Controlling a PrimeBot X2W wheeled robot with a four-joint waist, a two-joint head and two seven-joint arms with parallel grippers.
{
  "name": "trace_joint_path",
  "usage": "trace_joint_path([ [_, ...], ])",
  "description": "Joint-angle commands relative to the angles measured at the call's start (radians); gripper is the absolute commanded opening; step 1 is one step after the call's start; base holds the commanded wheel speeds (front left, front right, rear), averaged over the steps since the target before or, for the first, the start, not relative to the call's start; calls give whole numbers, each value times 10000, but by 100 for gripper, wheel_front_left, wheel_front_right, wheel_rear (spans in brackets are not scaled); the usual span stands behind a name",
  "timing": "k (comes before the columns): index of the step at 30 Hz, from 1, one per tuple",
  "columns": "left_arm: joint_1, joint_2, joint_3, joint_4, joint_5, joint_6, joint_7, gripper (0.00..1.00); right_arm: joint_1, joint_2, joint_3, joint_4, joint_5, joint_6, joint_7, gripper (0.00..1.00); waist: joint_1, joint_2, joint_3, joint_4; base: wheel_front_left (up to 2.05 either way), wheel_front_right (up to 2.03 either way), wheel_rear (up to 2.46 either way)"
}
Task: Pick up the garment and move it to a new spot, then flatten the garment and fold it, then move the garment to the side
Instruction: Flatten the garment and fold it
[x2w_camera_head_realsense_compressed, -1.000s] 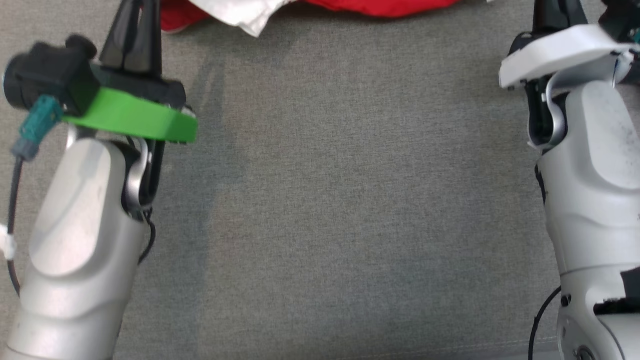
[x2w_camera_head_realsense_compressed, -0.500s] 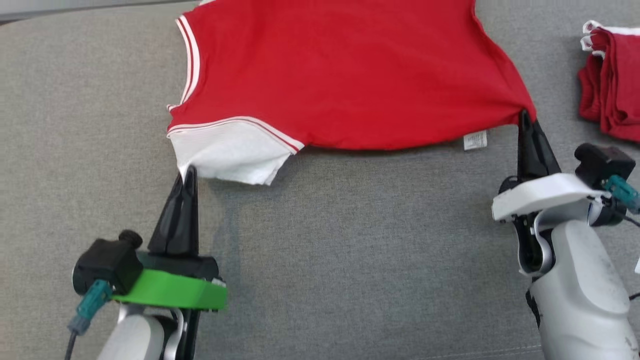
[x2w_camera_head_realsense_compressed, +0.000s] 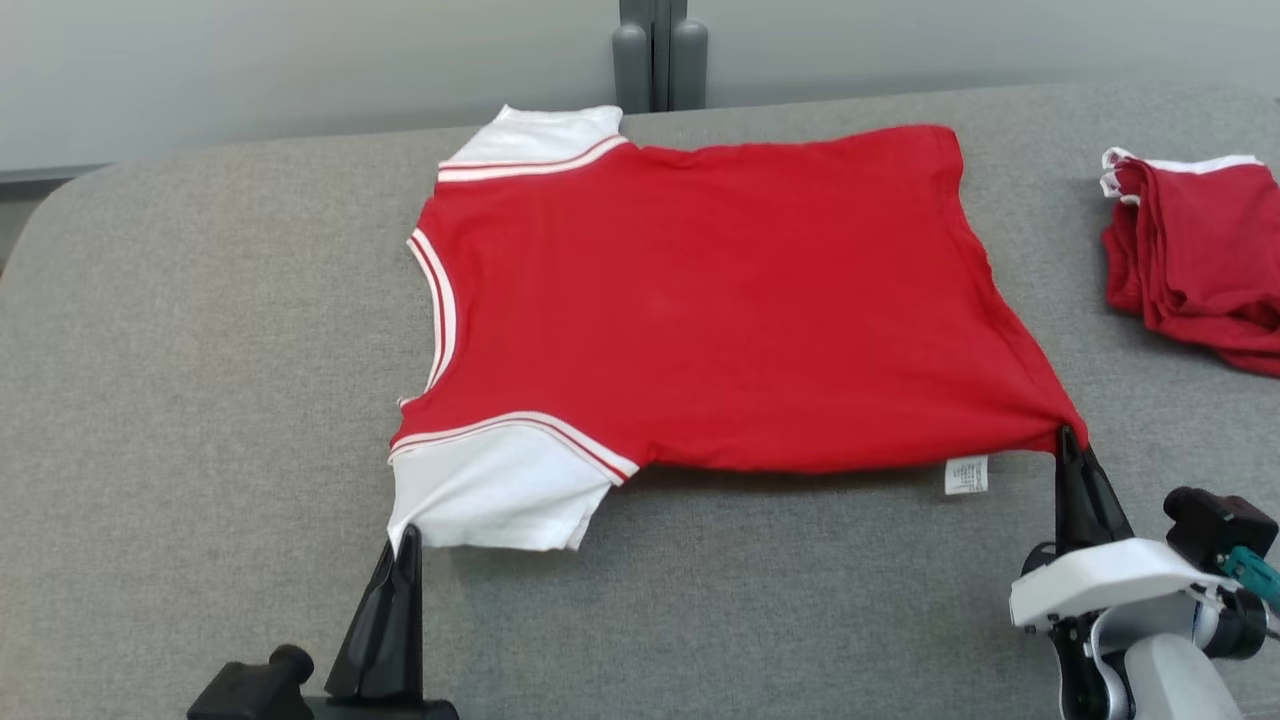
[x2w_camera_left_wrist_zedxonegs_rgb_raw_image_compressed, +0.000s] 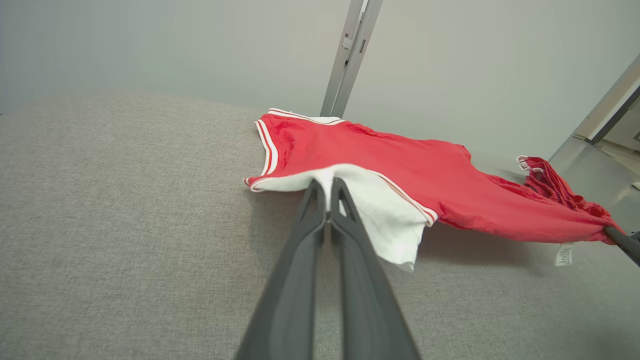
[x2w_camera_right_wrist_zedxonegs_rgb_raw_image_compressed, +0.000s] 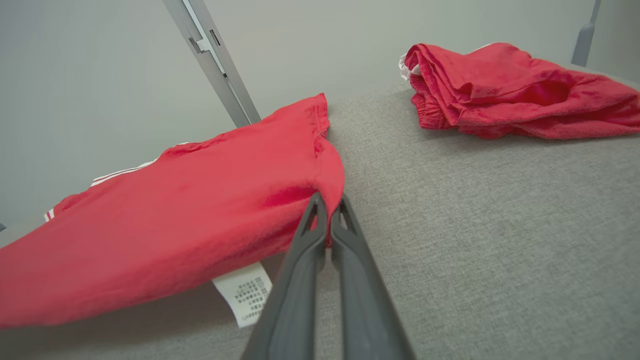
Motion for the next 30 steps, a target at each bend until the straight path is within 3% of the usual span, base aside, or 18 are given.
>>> trace_joint_path([
  [1, 326, 152, 12, -198, -49, 60, 5, 0, 337, -16, 46, -170, 193, -14, -27, 0, 1, 0, -504, 71, 0, 0, 0],
  [10, 1602, 576, -150, -1329, 35, 414, 531, 0, 1832, -20, -40, -1698, 176, -14, 274, 0, 1, 0, -950, -59, 0, 0, 0],
  [16, 2128, 657, -257, -1297, -314, 457, 900, 0, 2562, -21, -68, -2220, 384, -14, 857, 0, 1, 0, -1092, -140, 0, 0, 0],
  [30, 1687, 307, -429, 590, -1048, -87, 876, 0, 1796, -18, 164, 252, 679, -12, 711, 0, 1, 0, -1040, -196, 0, 0, 0],
])
